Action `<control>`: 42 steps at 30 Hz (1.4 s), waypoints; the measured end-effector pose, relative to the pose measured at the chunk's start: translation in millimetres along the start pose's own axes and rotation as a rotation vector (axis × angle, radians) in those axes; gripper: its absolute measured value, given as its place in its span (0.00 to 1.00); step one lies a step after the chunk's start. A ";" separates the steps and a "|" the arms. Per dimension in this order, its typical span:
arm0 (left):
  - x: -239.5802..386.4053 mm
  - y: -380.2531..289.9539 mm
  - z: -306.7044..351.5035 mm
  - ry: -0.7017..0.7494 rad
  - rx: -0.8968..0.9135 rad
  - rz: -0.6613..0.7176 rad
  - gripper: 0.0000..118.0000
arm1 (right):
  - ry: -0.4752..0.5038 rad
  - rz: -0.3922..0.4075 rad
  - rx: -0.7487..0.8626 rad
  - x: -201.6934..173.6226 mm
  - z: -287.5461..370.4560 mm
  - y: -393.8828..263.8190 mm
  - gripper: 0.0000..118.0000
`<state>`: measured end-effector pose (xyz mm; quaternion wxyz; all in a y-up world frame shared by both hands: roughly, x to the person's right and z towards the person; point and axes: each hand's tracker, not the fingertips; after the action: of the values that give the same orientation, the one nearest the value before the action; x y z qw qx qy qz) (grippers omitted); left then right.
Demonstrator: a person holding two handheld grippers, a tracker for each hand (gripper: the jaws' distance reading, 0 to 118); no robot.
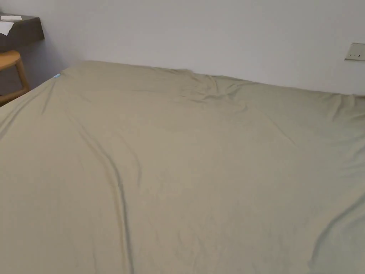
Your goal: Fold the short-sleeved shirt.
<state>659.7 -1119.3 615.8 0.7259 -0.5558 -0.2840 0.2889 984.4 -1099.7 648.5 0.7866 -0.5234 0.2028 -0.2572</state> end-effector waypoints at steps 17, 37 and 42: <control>-101.4 64.7 212.3 0.875 0.003 -0.020 0.25 | -0.137 -0.046 0.059 -7.6 25.9 -15.0 0.01; -126.1 94.4 311.8 1.227 0.240 0.129 0.45 | -0.174 0.011 0.080 -26.9 29.3 -10.3 0.01; -57.5 81.9 336.8 1.222 0.465 0.013 0.02 | -0.165 0.069 0.141 -35.5 44.5 -0.1 0.01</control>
<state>365.5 -927.4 605.4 0.8562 -0.4499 0.2532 -0.0209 982.6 -1045.8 666.8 0.8439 -0.4789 0.1367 -0.1994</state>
